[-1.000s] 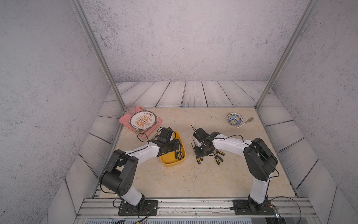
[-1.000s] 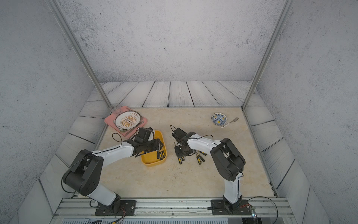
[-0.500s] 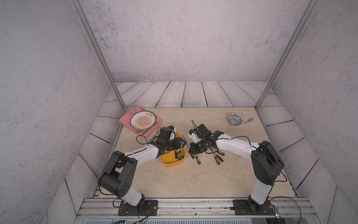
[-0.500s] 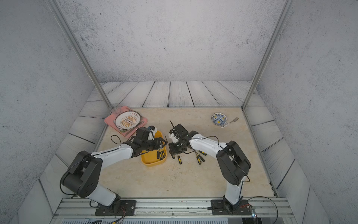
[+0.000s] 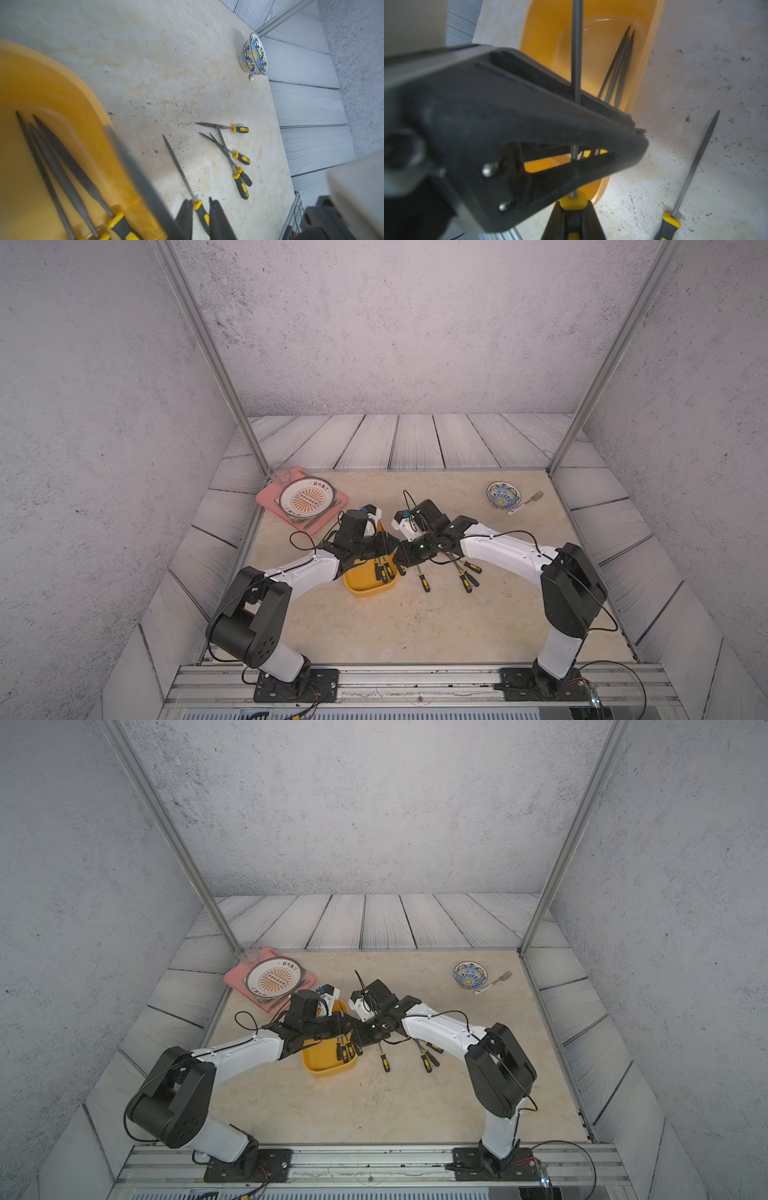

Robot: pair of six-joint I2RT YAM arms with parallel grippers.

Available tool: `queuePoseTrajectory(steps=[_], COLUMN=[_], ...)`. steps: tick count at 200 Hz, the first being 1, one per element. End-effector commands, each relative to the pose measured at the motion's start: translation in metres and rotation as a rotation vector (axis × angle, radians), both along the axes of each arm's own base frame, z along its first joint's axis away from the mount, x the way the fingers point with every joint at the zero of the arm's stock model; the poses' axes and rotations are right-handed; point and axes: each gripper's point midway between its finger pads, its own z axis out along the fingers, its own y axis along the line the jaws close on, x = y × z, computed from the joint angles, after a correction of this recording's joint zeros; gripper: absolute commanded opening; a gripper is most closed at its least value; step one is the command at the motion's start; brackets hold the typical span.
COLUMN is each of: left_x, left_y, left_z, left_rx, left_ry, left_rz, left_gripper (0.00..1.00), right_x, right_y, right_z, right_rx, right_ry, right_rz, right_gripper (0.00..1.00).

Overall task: Put the file tool into the storage box
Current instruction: Place the file tool in the storage box.

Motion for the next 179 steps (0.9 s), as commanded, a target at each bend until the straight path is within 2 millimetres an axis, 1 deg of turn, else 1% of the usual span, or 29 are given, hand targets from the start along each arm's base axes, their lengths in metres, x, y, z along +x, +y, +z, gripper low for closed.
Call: queuePoseTrajectory(steps=[1,18,33,51,83,95,112,124,152,158,168,172,179], left_x=[-0.003,-0.002,-0.001,0.001,0.004,0.003,0.000,-0.003,-0.002,-0.002,-0.002,-0.002,-0.002], left_y=[0.010,0.014,0.019,0.033,0.078,0.096,0.116,0.119,0.106,0.105,0.104,0.104,0.103], left_z=[-0.018,-0.020,-0.018,-0.017,-0.013,-0.021,-0.040,-0.051,-0.063,-0.064,-0.066,-0.066,-0.066], left_rx=[0.058,0.079,0.098,0.150,0.310,0.393,0.524,0.581,0.590,0.584,0.575,0.573,0.568], left_ry=[0.028,0.028,0.014,-0.007,-0.075,-0.060,0.012,0.072,0.131,0.136,0.139,0.138,0.138], left_rz=[0.015,0.029,0.052,0.110,0.284,0.343,0.390,0.376,0.304,0.307,0.306,0.306,0.303], left_gripper=[0.06,0.05,0.05,0.06,0.09,0.09,0.09,0.09,0.08,0.11,0.24,0.31,0.37], right_x=[0.006,0.009,0.011,0.012,0.011,0.011,0.012,0.013,0.018,0.018,0.016,0.015,0.013], right_y=[0.005,0.003,0.000,-0.001,-0.002,-0.003,-0.006,-0.011,-0.034,-0.039,-0.046,-0.048,-0.052], right_z=[0.024,0.025,0.025,0.025,0.020,0.018,0.011,0.004,-0.025,-0.030,-0.040,-0.043,-0.050], right_rx=[0.037,0.028,0.011,0.014,0.009,0.003,-0.026,-0.065,-0.237,-0.267,-0.311,-0.325,-0.351], right_ry=[-0.041,-0.047,-0.052,-0.056,-0.047,-0.047,-0.044,-0.041,-0.025,-0.020,-0.006,-0.001,0.011], right_rz=[-0.001,-0.022,-0.047,-0.057,-0.059,-0.061,-0.068,-0.077,-0.122,-0.131,-0.138,-0.139,-0.142], right_gripper=[0.03,0.16,0.22,0.24,0.24,0.24,0.24,0.25,0.30,0.31,0.34,0.35,0.37])
